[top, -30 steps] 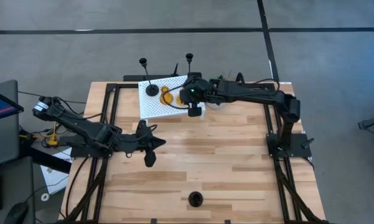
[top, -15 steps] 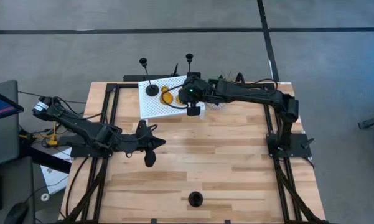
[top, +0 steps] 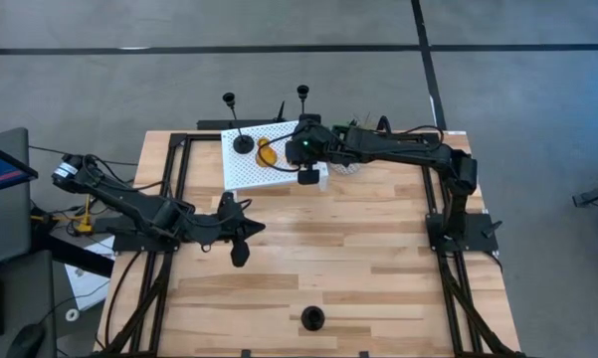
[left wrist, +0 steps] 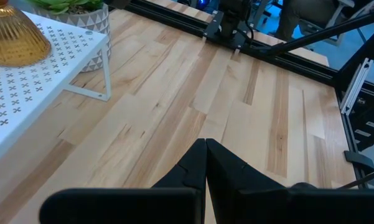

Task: Pick & Place candle stick holders
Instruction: Put the yellow glass candle holder on the shelf, then adjust the yellow glass candle holder on the shelf

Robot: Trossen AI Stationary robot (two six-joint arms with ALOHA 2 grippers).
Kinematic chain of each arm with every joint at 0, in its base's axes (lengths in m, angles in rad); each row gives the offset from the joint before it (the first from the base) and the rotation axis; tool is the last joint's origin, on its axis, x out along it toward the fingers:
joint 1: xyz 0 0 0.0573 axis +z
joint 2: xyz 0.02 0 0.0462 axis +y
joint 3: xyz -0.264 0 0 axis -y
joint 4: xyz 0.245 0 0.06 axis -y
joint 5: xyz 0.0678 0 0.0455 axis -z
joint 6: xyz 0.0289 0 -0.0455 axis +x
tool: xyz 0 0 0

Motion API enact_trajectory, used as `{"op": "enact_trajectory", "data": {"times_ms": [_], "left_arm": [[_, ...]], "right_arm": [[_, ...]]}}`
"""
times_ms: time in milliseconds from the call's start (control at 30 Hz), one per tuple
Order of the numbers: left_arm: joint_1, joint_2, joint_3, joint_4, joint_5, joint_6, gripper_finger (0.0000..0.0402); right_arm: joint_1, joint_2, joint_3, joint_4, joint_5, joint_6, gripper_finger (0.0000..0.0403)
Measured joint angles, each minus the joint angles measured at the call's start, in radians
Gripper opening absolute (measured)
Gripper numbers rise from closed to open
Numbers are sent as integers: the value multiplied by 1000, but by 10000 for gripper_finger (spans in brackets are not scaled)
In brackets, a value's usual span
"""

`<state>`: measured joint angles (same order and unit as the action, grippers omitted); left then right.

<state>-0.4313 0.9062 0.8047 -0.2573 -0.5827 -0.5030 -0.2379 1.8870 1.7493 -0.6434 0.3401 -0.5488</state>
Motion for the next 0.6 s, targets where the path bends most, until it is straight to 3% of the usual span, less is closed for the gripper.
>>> {"op": "enact_trajectory", "data": {"times_ms": [300,600], "left_arm": [[0,0,0,-1,0,0,8],[0,0,0,-1,0,0,8]], "right_arm": [[8,-8,5,63,16,-5,57],[28,-10,108,34,56,-10,58]]}}
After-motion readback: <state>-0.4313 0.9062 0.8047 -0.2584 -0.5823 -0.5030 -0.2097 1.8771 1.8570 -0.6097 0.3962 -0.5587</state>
